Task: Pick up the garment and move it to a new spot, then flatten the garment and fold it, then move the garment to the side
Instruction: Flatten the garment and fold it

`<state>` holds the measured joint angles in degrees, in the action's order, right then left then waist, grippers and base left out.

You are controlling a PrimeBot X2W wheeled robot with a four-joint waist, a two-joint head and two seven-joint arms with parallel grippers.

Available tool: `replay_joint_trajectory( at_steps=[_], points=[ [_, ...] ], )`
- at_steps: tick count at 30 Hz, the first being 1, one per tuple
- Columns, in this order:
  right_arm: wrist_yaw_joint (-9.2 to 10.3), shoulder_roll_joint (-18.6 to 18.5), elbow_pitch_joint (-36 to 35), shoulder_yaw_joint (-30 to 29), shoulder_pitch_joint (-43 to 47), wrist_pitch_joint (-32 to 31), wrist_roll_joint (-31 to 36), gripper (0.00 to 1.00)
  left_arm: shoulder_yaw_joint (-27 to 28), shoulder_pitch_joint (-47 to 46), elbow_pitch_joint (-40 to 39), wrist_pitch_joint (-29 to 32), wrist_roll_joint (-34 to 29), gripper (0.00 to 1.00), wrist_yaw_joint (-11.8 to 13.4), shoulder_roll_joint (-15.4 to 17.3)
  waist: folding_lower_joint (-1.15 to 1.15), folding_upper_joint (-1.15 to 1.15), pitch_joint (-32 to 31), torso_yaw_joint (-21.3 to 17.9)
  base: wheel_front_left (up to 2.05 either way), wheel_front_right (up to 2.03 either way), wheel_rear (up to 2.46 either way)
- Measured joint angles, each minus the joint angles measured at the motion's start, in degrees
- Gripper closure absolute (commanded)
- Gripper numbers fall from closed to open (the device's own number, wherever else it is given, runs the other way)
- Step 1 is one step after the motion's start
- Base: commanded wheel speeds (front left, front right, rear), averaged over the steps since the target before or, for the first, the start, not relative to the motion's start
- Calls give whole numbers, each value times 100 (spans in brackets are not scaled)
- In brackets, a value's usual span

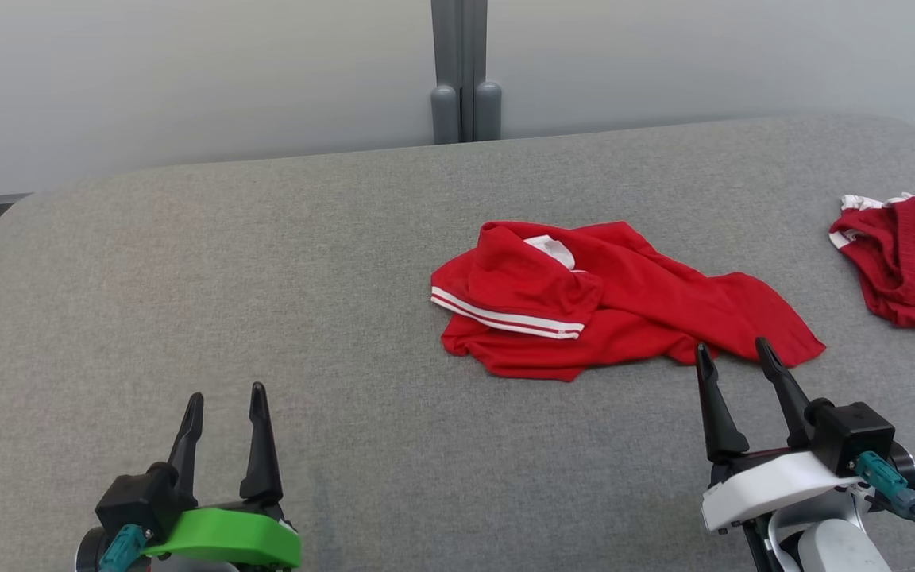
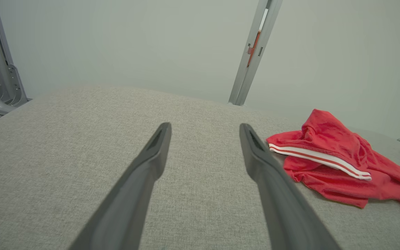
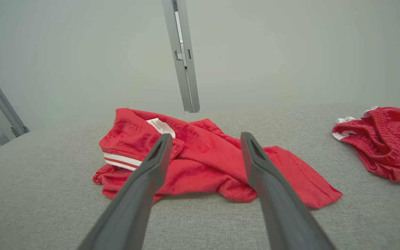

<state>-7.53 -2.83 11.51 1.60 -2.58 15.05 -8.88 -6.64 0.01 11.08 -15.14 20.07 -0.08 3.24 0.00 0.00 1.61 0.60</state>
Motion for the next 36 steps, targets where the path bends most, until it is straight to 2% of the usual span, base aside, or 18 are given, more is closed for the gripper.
replay_joint_trajectory(
  at_steps=[13, 25, 36],
  points=[
    [0, 1, 229, 22, -252, 1, 153, 0, 14, -104, -2, 0, -105, 0, -91, -26, 0, 0, 233, 180, 0, 0, 0],
    [0, 2, 2152, 189, -1398, 0, 146, 0, -162, -334, 15, 0, -92, 0, -83, -34, 0, 0, 610, 791, 0, 0, 0],
    [0, 4, 3159, 299, -1989, 0, 41, 0, -245, -333, 27, 0, -53, 0, -41, -35, 0, 0, 729, 1335, 0, 0, 0]
  ],
)
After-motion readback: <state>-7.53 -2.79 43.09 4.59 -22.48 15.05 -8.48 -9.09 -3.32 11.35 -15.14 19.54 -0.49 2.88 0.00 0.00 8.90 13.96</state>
